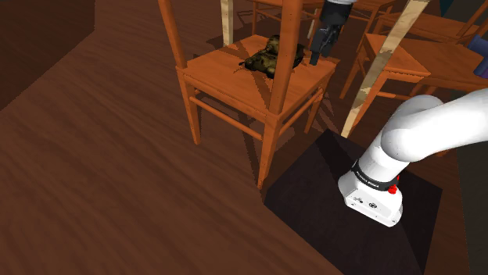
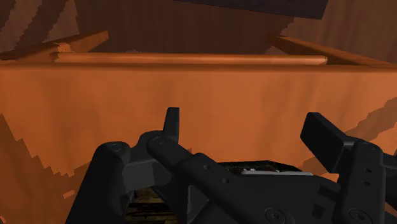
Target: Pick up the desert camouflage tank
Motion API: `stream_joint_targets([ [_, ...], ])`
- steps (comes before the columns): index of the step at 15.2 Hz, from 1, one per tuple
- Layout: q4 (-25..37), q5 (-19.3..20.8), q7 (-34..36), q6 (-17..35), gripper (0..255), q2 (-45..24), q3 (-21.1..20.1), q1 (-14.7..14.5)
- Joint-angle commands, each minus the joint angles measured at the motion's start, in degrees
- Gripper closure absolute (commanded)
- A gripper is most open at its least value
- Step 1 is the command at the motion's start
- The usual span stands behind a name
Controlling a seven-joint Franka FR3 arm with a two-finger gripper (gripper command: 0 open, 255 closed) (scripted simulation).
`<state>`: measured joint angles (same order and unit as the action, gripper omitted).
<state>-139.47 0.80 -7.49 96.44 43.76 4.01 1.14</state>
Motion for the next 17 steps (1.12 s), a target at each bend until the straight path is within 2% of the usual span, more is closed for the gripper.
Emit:
stream_joint_targets([
  [1,0.00,0.00,0.00,0.00,0,0.00,0.00,0.00],
  [5,4.67,-4.88,24.91,0.19,0,-4.49,-9.70,4.70],
  [9,12.62,-7.18,49.54,0.02,0,-12.06,-18.15,10.29],
  [12,20.17,-6.93,67.89,-0.79,0,-19.03,-23.56,14.84],
  [16,31.59,-4.13,92.20,-3.16,0,-29.34,-29.05,20.10],
  [17,33.19,-3.58,95.42,-3.61,0,-30.77,-29.56,20.62],
])
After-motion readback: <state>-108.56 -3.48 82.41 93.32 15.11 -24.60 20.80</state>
